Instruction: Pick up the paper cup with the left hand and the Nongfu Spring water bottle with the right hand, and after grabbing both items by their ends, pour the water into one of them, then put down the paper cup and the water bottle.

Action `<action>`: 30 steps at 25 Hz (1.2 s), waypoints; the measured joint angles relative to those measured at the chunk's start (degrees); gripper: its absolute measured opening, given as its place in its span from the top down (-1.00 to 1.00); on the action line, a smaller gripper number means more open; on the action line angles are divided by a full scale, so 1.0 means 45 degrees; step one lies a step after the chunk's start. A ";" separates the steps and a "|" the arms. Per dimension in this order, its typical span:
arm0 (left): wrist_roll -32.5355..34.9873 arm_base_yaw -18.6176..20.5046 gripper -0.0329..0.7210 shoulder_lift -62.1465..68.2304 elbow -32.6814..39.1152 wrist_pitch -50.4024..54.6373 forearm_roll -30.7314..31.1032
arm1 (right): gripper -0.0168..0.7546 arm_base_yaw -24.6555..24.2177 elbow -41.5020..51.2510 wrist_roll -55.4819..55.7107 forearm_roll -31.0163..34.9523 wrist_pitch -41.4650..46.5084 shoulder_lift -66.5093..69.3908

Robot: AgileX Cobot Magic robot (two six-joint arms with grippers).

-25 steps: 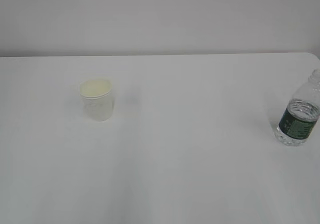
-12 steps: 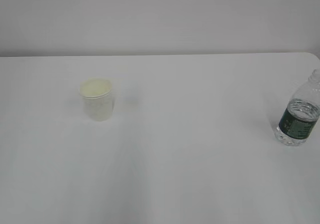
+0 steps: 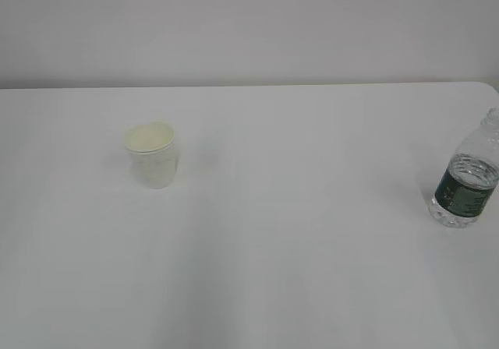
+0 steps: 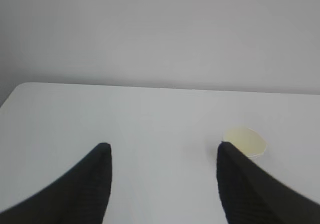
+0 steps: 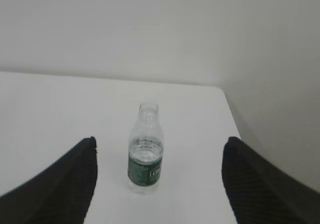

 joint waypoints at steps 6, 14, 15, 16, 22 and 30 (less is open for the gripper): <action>0.0288 -0.0080 -0.33 0.1724 -0.0030 -0.2103 -0.0022 | -0.57 0.0000 0.0000 0.0011 0.0000 -0.1806 0.0054; 0.0308 -0.1249 -0.33 0.3116 -0.0030 -0.4820 0.0390 | -0.57 0.0000 0.0000 0.0183 0.0028 -0.3436 0.1495; 0.0308 -0.1401 -0.33 0.3349 -0.0030 -0.5073 0.0576 | -0.57 0.0000 0.0000 0.0386 0.0028 -0.3747 0.1736; 0.0308 -0.1573 -0.33 0.3586 -0.0030 -0.5371 0.0727 | -0.57 0.0000 0.0000 0.0727 0.0048 -0.4205 0.1966; 0.0308 -0.2127 -0.33 0.4619 -0.0030 -0.6844 0.0922 | -0.57 0.0000 0.0214 0.1334 0.0076 -0.5624 0.2940; 0.0308 -0.2158 -0.22 0.5881 -0.0030 -0.7131 0.0670 | -0.57 0.0000 0.1366 0.1334 0.0076 -0.6381 0.3031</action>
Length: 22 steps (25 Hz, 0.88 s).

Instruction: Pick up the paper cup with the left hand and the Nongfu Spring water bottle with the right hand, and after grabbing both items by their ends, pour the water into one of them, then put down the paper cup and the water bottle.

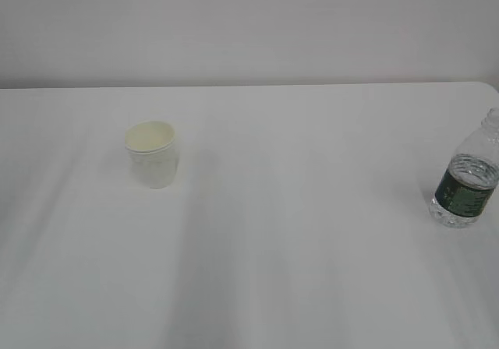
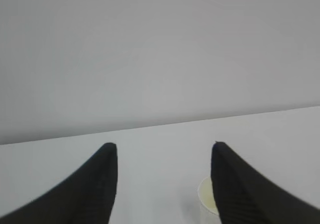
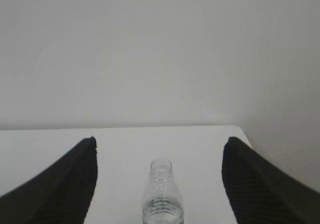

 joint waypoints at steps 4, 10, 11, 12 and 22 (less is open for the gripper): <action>0.0000 0.0000 -0.20 0.0551 0.0162 -0.1076 -0.0050 | -0.57 0.0000 0.0887 0.0598 0.0000 -0.0794 0.0000; 0.0000 0.0000 -0.18 0.1320 0.1390 -0.3280 -0.0453 | -0.57 0.0000 0.1685 0.0959 -0.0026 -0.2188 0.0268; 0.0000 0.0000 -0.17 0.1387 0.1589 -0.3497 -0.0482 | -0.57 0.0000 0.1712 0.0986 -0.0054 -0.2254 0.0440; 0.0000 0.0000 -0.17 0.1474 0.1754 -0.3729 -0.0482 | -0.57 0.0000 0.1765 0.0986 -0.0083 -0.2276 0.0626; -0.0640 -0.0031 -0.16 0.3223 0.3225 -0.6922 -0.0536 | -0.57 0.0000 0.1816 0.0992 -0.0111 -0.4402 0.3940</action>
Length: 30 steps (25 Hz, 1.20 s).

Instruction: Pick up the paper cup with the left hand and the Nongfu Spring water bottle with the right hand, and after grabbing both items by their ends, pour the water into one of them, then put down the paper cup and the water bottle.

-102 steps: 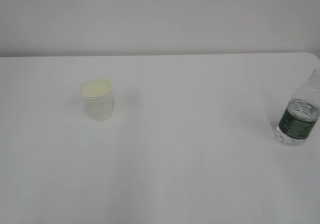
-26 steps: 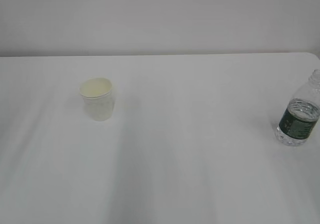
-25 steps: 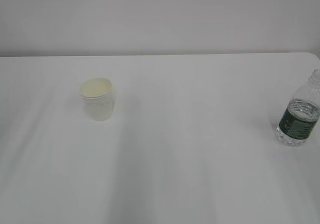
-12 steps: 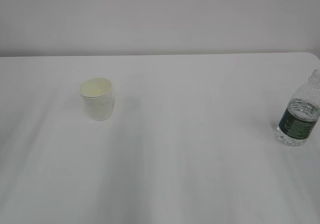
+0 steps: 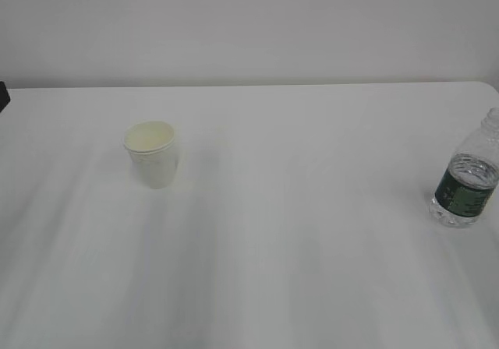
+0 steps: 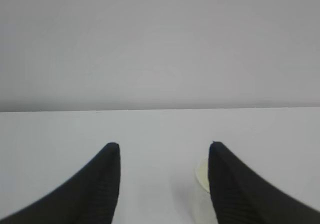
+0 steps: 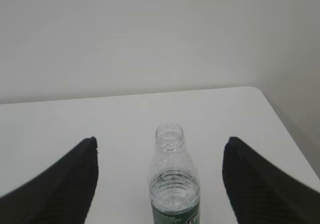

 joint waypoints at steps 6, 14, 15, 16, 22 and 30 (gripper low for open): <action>-0.0255 -0.0009 -0.14 0.1609 0.0000 -0.1298 0.0257 | -0.53 0.0000 0.0676 0.0078 0.0000 -0.1732 0.1244; -0.0954 -0.0009 -0.14 0.3415 0.0000 -0.3568 0.1279 | -0.38 0.0000 0.2746 0.0546 0.0024 -0.4212 0.1543; -0.1098 -0.0009 -0.14 0.3601 0.0000 -0.3772 0.1404 | -0.37 0.0000 0.2835 0.0567 0.0024 -0.4248 0.1543; -0.1176 -0.0009 -0.14 0.3741 0.0034 -0.3984 0.1469 | -0.37 0.0000 0.2887 0.0567 0.0024 -0.4265 0.1543; -0.1330 -0.0009 -0.14 0.4658 0.0959 -0.5798 0.1576 | -0.37 0.0000 0.3300 0.0594 0.0024 -0.4756 0.2547; -0.1089 -0.0009 -0.14 0.5992 0.1881 -0.6739 0.2196 | -0.37 0.0000 0.3307 0.0617 0.0024 -0.7902 0.6308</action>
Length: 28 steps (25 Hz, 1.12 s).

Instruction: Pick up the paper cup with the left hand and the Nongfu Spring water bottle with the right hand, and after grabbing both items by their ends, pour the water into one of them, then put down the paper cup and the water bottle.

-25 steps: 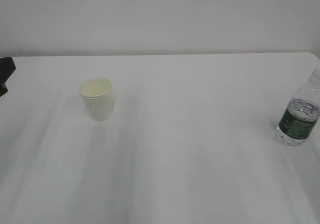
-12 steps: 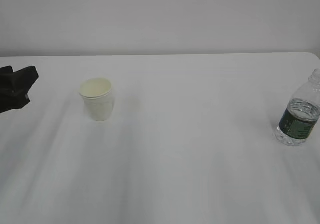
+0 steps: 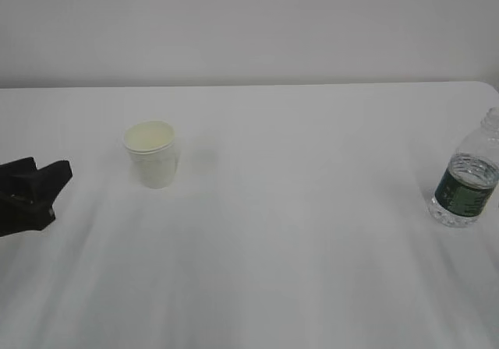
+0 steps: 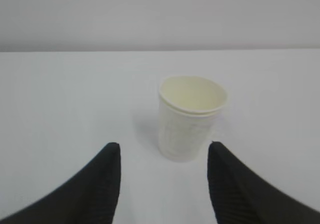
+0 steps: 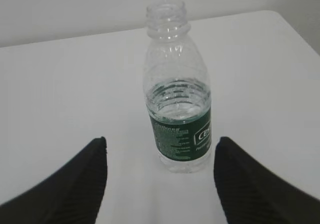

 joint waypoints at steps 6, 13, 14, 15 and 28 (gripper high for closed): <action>0.0203 0.0000 -0.14 0.0811 -0.0004 0.0000 0.0731 | -0.40 0.0000 -0.0024 -0.0024 0.0000 -0.3090 0.3365; 0.0203 0.0000 -0.14 0.0861 -0.0004 -0.0022 0.0913 | -0.64 0.0000 -0.0216 -0.0123 0.0199 -0.4865 0.7191; 0.0203 0.0000 -0.14 0.0861 -0.0004 -0.0022 0.0962 | -0.65 0.0000 -0.0248 -0.0123 0.0295 -0.4865 0.7532; 0.0203 0.0000 -0.14 0.0861 -0.0004 -0.0022 0.1009 | -0.65 0.0000 -0.0245 -0.0123 0.0394 -0.4893 0.7867; 0.0203 0.0000 -0.14 0.0861 -0.0004 -0.0050 0.1085 | -0.66 0.0000 -0.1271 -0.0123 0.0630 -0.4997 0.8443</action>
